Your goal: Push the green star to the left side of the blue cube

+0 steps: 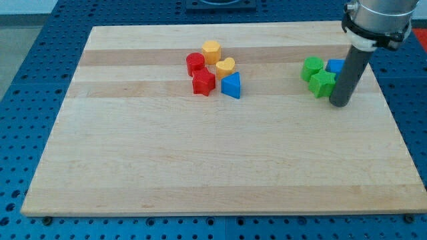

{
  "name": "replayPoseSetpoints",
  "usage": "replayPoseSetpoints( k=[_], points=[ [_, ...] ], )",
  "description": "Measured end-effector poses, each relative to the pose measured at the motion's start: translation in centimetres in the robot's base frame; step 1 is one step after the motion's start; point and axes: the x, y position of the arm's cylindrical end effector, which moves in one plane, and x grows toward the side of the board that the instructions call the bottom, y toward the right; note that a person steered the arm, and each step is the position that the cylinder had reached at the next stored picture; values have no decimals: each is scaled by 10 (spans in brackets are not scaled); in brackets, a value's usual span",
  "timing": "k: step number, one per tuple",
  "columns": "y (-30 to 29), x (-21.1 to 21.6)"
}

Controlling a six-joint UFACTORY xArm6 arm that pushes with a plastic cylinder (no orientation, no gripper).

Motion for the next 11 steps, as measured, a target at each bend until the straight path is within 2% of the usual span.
replayPoseSetpoints(
  k=[2, 5, 6, 11],
  points=[
    [0, -17],
    [-55, -29],
    [-55, -31],
    [44, -31]
  ],
)
